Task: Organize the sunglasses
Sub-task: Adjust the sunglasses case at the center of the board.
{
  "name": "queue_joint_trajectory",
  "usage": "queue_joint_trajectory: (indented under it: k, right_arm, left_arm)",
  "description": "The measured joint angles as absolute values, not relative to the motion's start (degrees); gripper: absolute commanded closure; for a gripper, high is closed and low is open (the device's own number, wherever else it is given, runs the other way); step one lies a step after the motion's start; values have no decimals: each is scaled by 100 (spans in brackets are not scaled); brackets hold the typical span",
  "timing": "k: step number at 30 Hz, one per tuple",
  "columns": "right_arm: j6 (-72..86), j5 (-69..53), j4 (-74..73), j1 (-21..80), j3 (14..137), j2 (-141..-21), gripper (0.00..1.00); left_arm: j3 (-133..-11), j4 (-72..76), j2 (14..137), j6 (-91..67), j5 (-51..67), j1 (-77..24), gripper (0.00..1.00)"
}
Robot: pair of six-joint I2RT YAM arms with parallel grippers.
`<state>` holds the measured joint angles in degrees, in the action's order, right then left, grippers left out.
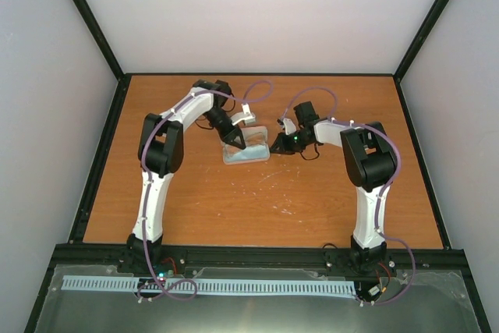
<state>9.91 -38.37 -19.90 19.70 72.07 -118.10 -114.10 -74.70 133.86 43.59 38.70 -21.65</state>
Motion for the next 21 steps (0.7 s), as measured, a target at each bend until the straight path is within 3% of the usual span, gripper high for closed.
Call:
queue_joint_trajectory:
  k: [21]
  right_arm:
    - [993, -3835, -1970, 2069, 7164, -11786, 88]
  left_arm:
    - [-11371, -7474, 13303, 5033, 3277, -2445, 99]
